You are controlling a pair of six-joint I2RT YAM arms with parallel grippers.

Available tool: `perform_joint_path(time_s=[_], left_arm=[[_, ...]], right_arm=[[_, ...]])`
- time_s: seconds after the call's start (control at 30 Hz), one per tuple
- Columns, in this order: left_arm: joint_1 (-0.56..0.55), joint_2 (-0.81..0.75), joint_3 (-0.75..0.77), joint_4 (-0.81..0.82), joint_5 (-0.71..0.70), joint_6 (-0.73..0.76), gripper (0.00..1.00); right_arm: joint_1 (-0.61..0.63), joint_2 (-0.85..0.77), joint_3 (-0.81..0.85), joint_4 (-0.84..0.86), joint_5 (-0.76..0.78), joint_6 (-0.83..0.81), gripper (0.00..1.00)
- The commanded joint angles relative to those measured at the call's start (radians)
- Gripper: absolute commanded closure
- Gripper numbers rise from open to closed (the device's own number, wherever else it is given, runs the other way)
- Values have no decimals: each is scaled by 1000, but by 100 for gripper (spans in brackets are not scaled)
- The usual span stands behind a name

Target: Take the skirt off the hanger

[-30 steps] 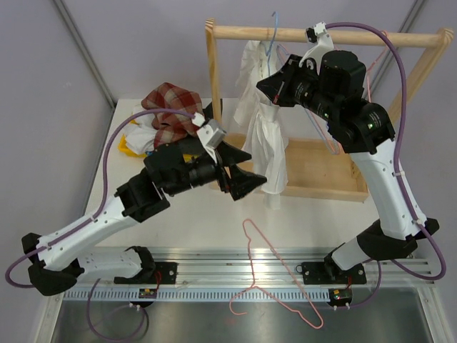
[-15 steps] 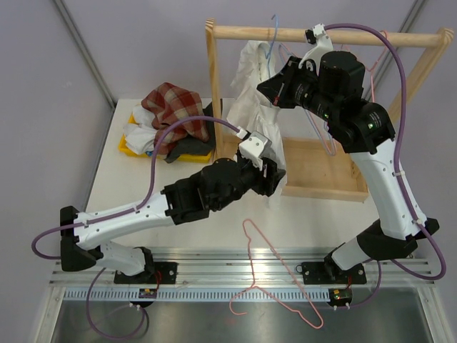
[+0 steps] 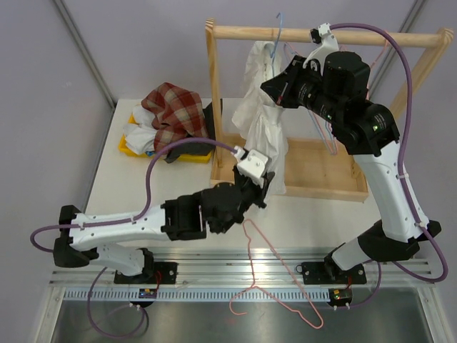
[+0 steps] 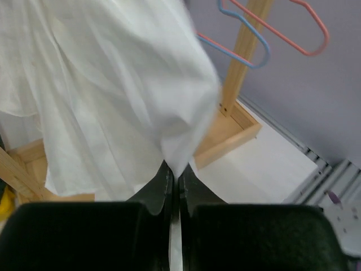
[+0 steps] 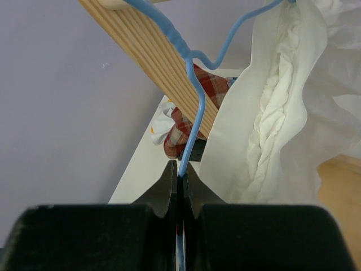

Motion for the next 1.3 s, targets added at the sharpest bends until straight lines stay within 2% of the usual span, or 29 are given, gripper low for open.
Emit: perform_joint_path(time_s=[0.0,0.17,0.27,0.33,0.4,0.5,0.63,0.77,0.93,1.07,1.1,1.17,1.2,1.27], left_arm=[[-168,-66,-49,81,-162,29,100],[-476,-80,-176,26,-375,-105,100],[-582,-45,-203,-125,-441,-311,100],[-615,-9,-193,-244,-476,-454,100],[-624,12,-192,-313,-493,-530,100],[-647,26,-195,-311,-504,-552,100],[-717,49,-201,-376,-547,-664,100],[-761,67,-184,-499,-578,-817,100],[-810,122,-92,-772,-645,-1053,100],[-805,168,-17,-996,-684,-1240,100],[-799,181,23,-1112,-706,-1315,100],[-761,185,69,-1239,-727,-1444,100],[-741,182,107,-1357,-736,-1475,100],[-670,166,138,-1422,-774,-1473,100]], right_arm=[[8,-8,60,82,51,-16,100],[8,35,155,46,81,-28,100],[8,49,184,35,100,-36,100],[8,47,187,31,103,-35,100],[8,31,174,46,107,-30,100],[8,18,143,75,143,-33,100],[8,69,241,22,149,-42,100],[7,81,252,29,155,-42,100],[8,95,285,26,157,-41,100],[7,90,287,0,154,-27,100],[8,66,249,2,143,-21,100],[7,23,208,2,131,4,100],[8,8,174,-4,112,11,100],[8,-38,143,-41,85,34,100]])
